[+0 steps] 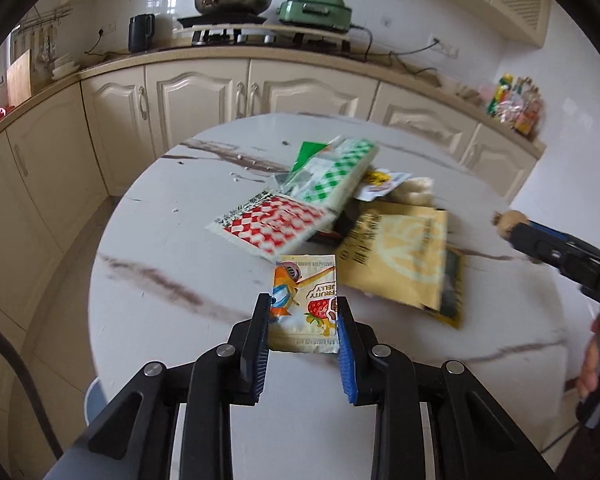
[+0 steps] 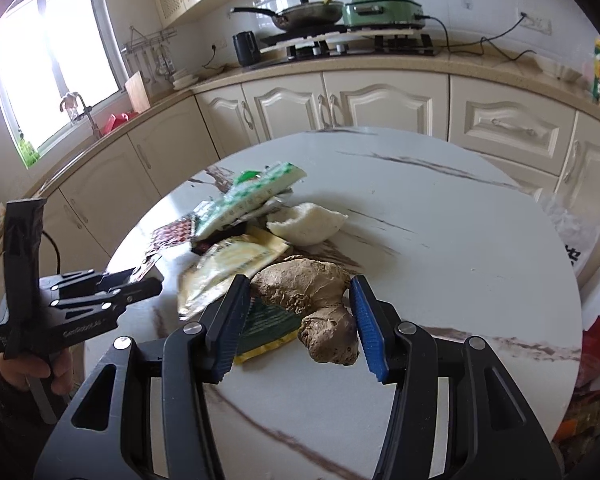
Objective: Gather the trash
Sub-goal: 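Carry ginger and packet over the blue bin and open both grippers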
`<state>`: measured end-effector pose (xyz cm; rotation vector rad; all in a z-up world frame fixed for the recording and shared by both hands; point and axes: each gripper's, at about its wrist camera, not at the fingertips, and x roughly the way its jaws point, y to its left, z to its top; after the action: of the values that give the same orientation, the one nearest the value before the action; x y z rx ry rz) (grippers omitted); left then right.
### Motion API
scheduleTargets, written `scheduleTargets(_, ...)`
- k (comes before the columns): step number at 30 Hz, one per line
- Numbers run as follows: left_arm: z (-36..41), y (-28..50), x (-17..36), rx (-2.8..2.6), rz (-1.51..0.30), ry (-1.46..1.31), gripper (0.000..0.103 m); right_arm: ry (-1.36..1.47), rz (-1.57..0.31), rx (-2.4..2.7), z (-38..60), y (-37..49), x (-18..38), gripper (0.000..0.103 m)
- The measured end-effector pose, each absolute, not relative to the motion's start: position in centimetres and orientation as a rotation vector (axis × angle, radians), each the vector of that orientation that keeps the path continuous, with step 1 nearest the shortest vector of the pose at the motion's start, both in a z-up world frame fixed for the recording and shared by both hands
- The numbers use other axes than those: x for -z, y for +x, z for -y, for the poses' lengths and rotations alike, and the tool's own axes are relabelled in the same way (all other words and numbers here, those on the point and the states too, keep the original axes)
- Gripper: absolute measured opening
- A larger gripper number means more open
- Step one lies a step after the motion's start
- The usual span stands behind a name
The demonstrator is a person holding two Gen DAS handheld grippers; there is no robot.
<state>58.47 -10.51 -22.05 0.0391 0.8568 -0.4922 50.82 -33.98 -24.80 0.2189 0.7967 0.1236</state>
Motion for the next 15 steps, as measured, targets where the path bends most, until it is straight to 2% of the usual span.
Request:
scheduleTargets(7, 5.7, 53.4, 18.7, 0.505, -0.788, -0.003, 0.026, 0.182, -0.759, -0.165, 29.8, 49.4, 21.7, 0.049)
scheduleTargets(15, -4.4, 48.5, 15.9, 0.425, -0.713, -0.08, 0.026, 0.109, -0.736, -0.312, 19.0, 49.9, 19.2, 0.049)
